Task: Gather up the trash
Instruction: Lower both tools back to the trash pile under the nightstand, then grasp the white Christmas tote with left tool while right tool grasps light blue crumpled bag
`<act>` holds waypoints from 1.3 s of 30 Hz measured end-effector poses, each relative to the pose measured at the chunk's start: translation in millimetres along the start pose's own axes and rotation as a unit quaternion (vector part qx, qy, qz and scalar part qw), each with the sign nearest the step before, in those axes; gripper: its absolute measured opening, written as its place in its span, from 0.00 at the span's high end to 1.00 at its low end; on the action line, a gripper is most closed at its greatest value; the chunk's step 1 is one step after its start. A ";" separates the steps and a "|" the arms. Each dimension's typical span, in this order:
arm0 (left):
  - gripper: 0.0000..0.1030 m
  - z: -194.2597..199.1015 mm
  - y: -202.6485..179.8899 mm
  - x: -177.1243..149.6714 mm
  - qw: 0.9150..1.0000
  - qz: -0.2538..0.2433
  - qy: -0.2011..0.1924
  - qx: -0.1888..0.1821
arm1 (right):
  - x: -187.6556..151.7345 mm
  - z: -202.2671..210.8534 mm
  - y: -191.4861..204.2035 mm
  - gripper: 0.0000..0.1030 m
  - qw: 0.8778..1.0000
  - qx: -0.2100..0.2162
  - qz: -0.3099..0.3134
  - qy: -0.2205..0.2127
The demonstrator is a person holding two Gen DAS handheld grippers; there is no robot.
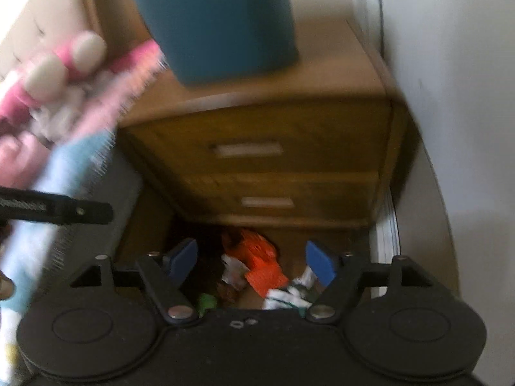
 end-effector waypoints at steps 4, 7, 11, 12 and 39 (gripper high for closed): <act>0.17 -72.0 -5.3 -35.0 1.000 0.004 0.028 -0.007 | -53.4 -57.1 -34.6 0.26 0.999 -0.022 0.017 0.022; 0.12 -124.6 -11.3 -62.2 0.999 0.003 0.049 -0.013 | -92.0 -100.4 -55.6 0.25 0.998 -0.035 0.023 0.049; 0.04 -193.2 -23.5 -99.8 0.997 -0.004 0.079 -0.022 | -139.2 -157.1 -84.3 0.25 0.994 -0.059 0.025 0.089; 0.04 -207.3 -25.8 -107.1 0.996 -0.005 0.085 -0.023 | -150.1 -169.7 -89.8 0.25 0.993 -0.066 0.030 0.097; 0.52 -412.5 -33.4 -215.3 0.976 -0.001 0.218 -0.024 | -237.8 -329.2 -153.5 0.30 0.981 -0.088 0.011 0.174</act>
Point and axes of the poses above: each gripper's, at about its wrist camera, not at the fingertips, and z roughly against the way its jaws point, y to its left, x to its top, the point moved 9 cm from there along -z, roughly the way its jaws point, and after that the axes turned 1 degree about -y, right-handed, at the moved point
